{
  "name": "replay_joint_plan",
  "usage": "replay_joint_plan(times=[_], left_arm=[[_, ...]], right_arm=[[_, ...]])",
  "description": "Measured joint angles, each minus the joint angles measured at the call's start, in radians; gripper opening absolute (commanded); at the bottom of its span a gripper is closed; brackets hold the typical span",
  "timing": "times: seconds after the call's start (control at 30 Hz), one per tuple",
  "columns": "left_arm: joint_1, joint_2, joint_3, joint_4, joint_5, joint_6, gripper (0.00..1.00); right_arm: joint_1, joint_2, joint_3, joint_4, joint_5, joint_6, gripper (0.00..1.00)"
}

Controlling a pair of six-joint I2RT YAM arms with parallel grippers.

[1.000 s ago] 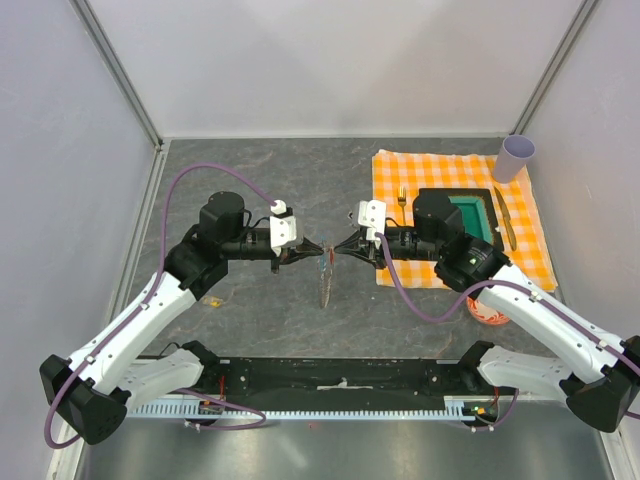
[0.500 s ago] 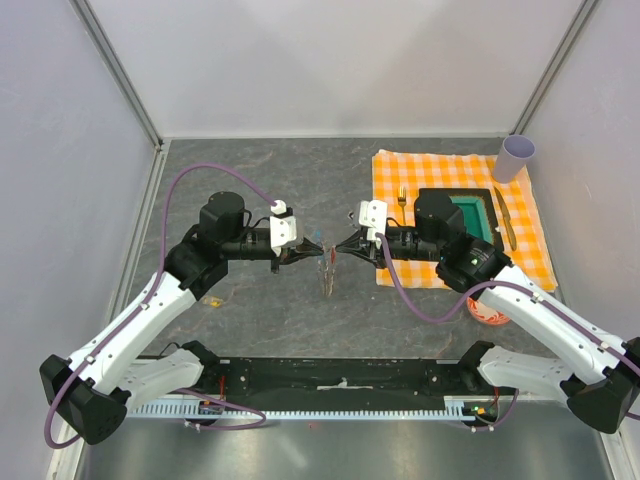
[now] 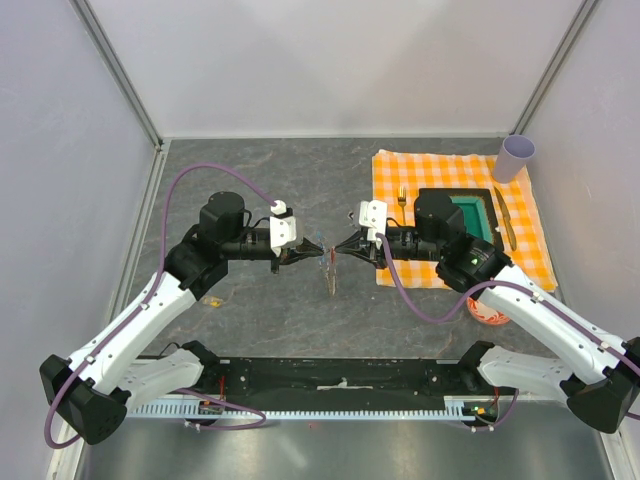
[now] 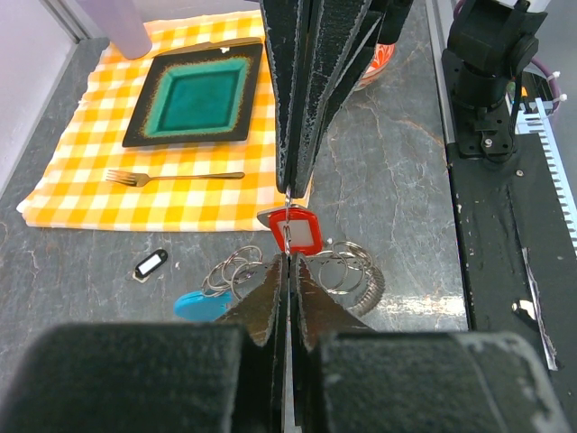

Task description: Put the keys on the keyring

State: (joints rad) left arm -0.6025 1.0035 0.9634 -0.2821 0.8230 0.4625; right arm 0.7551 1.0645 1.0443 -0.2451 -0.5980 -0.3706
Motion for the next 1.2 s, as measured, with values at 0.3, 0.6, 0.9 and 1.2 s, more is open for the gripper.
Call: replay_joint_plan(times=[0.3,0.6,0.9,1.2], left_arm=[[0.0,0.0,0.0,0.0,0.0,0.0,0.02],[0.0,0.0,0.0,-0.001,0.002,0.0,0.02],[0.0,0.0,0.0,-0.002,0.015,0.0,0.02],[0.0,0.0,0.0,-0.018,0.019,0.0,0.02]], right_arm=[[0.0,0.005,0.0,0.0,0.0,0.0,0.0],[0.0,0.006,0.0,0.0,-0.001,0.0,0.0],[0.0,0.006,0.002,-0.001,-0.008,0.0,0.0],[0.0,0.026,0.021,-0.013,-0.034,0.003,0.0]])
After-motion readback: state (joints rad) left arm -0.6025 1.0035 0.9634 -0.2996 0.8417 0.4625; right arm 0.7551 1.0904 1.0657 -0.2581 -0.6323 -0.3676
